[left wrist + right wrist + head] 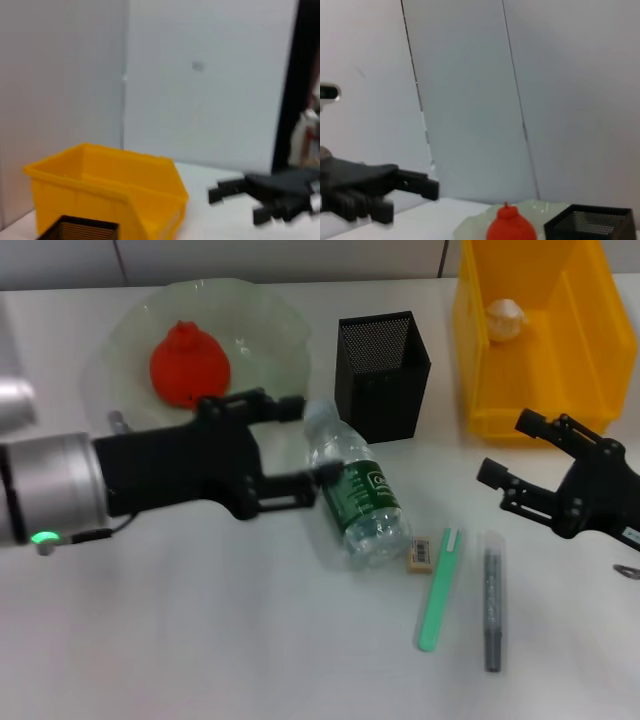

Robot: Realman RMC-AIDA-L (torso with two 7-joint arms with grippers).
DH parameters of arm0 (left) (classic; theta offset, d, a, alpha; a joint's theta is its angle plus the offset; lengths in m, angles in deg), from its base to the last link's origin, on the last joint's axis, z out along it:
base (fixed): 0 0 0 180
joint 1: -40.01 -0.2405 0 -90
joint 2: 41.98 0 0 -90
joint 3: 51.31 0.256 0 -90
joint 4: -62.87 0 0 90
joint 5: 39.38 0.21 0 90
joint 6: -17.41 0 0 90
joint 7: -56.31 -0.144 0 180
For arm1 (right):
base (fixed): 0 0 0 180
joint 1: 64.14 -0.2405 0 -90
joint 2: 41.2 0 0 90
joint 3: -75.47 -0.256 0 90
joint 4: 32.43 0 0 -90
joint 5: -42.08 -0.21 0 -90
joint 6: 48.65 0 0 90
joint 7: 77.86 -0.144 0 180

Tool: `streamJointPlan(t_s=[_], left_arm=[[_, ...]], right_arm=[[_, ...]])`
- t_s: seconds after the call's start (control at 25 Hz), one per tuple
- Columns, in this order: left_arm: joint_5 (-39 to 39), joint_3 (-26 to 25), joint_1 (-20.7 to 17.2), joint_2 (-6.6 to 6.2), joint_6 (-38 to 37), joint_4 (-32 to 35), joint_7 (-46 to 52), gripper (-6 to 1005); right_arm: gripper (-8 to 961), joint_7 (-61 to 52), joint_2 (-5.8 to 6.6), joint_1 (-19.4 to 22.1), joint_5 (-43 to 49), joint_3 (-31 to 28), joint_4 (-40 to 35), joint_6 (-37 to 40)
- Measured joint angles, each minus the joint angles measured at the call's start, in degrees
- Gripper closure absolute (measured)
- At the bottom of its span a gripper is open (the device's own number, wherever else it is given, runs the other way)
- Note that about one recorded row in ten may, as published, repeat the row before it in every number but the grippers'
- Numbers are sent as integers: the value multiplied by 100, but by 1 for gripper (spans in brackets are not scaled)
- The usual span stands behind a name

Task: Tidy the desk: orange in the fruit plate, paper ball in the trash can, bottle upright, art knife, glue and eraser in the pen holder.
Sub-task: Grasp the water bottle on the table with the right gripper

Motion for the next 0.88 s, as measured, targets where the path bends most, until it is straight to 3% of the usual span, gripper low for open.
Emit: streamJointPlan(t_s=[0.04, 0.12, 0.2, 0.28, 0.32, 0.36, 0.4, 0.44, 0.48, 0.52, 0.56, 0.68, 0.72, 0.76, 0.88], left_arm=[[28, 91, -14, 0, 0, -9, -238, 214], [26, 174, -119, -6, -204, -207, -1057, 216], [21, 149, -156, -6, -275, -288, -1214, 217], [6, -15, -250, -10, -480, -550, -1539, 219], [-23, -309, -294, -7, -668, -917, -1766, 221], [-23, -309, -294, -7, -668, -917, -1766, 222], [-55, -444, -299, -9, -755, -1098, -1854, 223], [-55, -444, -299, -9, -755, -1098, -1854, 224], [-161, -696, -269, -8, -987, -1523, -2054, 225], [-211, -900, -226, -9, -1191, -1859, -2268, 227], [-211, -900, -226, -9, -1191, -1859, -2268, 228], [-210, -1099, -163, -16, -1410, -2267, -2604, 231], [-182, -1228, -117, -42, -1533, -2554, -2851, 233], [-182, -1228, -117, -42, -1533, -2554, -2851, 234], [-175, -1526, -59, -70, -1697, -2964, -3182, 237]], right_arm=[[123, 0, 0, 0, 0, 0, 0, 0], [123, -1279, -21, 172, 619, -3, -1086, -27], [123, -1838, -23, 194, 898, -5, -1476, -43], [123, -3002, -25, 158, 1589, 7, -2317, -65], [123, -4313, -32, 33, 2418, 103, -3181, -92], [123, -4313, -32, 33, 2418, 103, -3181, -92], [123, -4998, -34, -66, 2880, 195, -3649, -105], [122, -5671, -35, -207, 3334, 308, -4062, -111], [122, -6271, -32, -376, 3754, 423, -4357, -99], [122, -7566, -11, -821, 4605, 668, -4913, 23], [122, -7566, -11, -821, 4605, 668, -4913, 23], [122, -9005, 3, -1609, 5559, 894, -5275, 494], [122, -9832, -5, -2186, 6271, 1146, -5360, 750], [123, -9832, -5, -2186, 6271, 1146, -5360, 750], [123, -10575, -22, -2808, 6939, 1615, -5284, 846]])
